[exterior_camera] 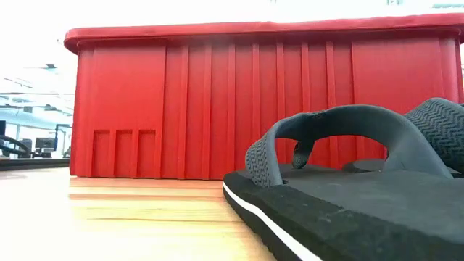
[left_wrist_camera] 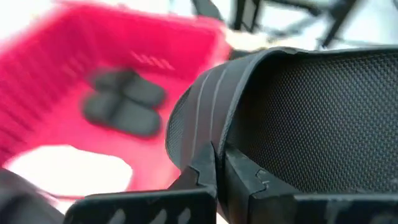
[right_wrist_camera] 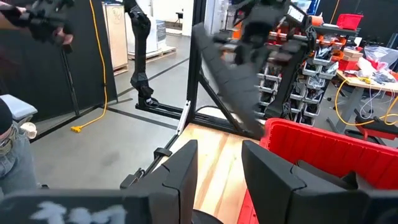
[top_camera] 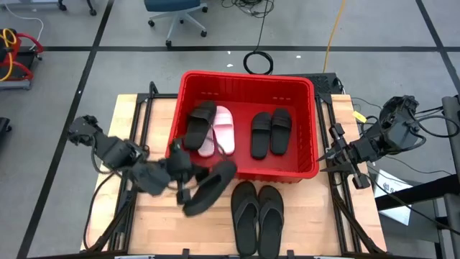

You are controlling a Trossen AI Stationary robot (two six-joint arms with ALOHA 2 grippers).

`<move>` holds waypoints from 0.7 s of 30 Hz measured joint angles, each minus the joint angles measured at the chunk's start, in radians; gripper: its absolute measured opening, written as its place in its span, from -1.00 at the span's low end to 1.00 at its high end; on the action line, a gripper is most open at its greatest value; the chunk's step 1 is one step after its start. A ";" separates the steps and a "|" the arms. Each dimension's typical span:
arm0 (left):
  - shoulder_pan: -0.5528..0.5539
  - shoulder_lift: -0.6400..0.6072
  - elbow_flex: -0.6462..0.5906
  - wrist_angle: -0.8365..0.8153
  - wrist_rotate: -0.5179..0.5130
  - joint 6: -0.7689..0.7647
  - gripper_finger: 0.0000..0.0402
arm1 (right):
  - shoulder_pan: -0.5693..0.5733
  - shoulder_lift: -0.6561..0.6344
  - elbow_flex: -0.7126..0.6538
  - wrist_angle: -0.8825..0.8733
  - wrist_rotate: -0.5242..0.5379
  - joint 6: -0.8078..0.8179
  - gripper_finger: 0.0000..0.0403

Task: Pick and place slides into bin
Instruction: Put the black slide into the bin

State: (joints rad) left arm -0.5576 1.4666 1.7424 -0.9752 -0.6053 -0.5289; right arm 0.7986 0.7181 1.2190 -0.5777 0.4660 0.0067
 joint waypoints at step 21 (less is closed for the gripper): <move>0.461 0.064 0.000 0.050 -0.059 0.527 -1.00 | 0.000 0.001 0.000 -0.007 0.000 0.000 -0.42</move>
State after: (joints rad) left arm -0.0971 1.5303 1.7424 -0.9249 -0.6639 -0.0015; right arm 0.7982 0.7189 1.2190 -0.5842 0.4663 0.0067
